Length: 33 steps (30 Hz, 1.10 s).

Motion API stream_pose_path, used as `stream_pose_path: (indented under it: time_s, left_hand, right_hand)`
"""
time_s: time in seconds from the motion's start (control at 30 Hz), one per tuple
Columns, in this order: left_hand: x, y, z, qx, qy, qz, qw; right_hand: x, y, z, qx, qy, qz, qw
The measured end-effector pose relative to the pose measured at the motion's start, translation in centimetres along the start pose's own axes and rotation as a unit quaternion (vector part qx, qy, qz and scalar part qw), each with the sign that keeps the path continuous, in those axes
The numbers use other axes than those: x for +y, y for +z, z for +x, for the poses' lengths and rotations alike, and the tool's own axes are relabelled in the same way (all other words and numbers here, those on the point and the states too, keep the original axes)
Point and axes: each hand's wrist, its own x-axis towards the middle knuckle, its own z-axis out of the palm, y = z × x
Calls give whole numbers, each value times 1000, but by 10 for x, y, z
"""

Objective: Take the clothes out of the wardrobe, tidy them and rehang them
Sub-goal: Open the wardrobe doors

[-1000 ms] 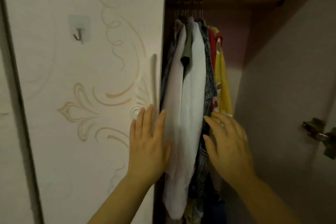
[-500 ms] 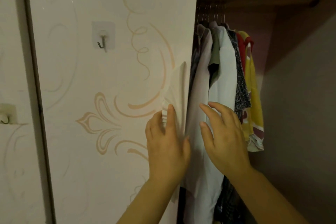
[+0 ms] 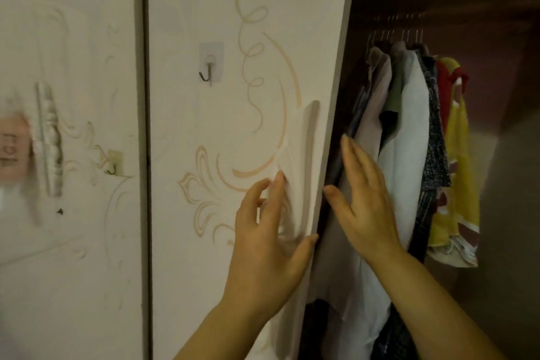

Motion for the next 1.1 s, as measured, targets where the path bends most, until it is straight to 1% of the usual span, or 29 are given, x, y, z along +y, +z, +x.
stream_pose_path:
  time_s: [0.17,0.27,0.4,0.43,0.5,0.63,0.8,0.97,1.1]
  left_hand:
    - [2,-43,-18,30,-11,24,999]
    - [4,-67,-23,15,-12,34,999]
    - [4,-113,-38,44,-26,47,998]
    - [3,-124,-42,50,-28,62,996]
    - [1,-147,-52,64,-21,126,990]
    - [-7,-189,-65,110,40,292,949]
    - [-23,-236,-73,116,67,429,893]
    - [-50,-278,-81,126,34,504,854]
    - [-74,-301,-86,104,23,551,828]
  right_hand:
    - [-33,11,10,-34,-86,93,991]
    - [-51,18,12,-38,-107,127,985]
    - [-95,33,18,-70,-144,197,967]
    - [-108,37,20,-76,-157,210,962]
    - [-133,46,23,-85,-183,222,954]
    - [-184,66,29,-105,-210,257,937]
    - [-246,96,32,-123,-205,329,914]
    - [-292,134,40,-105,-190,343,914]
    - [-313,168,47,-83,-193,306,929]
